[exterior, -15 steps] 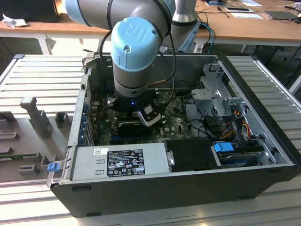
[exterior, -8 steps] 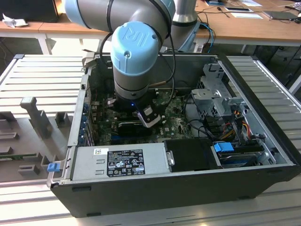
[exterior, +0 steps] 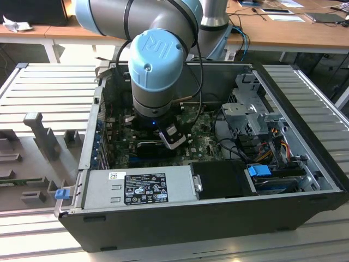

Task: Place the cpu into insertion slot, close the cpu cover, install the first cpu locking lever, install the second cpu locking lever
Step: 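Install the second cpu locking lever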

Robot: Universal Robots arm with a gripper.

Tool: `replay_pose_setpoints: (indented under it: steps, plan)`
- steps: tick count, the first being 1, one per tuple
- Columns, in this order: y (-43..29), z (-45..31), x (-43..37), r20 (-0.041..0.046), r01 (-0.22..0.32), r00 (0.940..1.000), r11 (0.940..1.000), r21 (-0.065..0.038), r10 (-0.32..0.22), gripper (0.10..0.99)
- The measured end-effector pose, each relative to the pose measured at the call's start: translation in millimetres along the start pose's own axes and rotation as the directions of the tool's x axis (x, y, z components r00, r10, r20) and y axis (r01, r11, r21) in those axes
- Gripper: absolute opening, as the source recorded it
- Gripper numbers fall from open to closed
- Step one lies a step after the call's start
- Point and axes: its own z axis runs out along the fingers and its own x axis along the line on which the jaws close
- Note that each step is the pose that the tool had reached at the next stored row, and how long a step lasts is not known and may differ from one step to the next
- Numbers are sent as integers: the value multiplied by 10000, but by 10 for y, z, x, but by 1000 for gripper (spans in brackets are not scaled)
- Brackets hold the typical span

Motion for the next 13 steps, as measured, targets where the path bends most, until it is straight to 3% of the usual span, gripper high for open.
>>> replay_pose_setpoints:
  steps: [6, 13]
  plan:
    - [6, -14, 0, 7, 2, 10000, 10000, -89, -2, 106]
    - [77, -175, -1, 5, 2, 10000, 10000, -88, -2, 106]
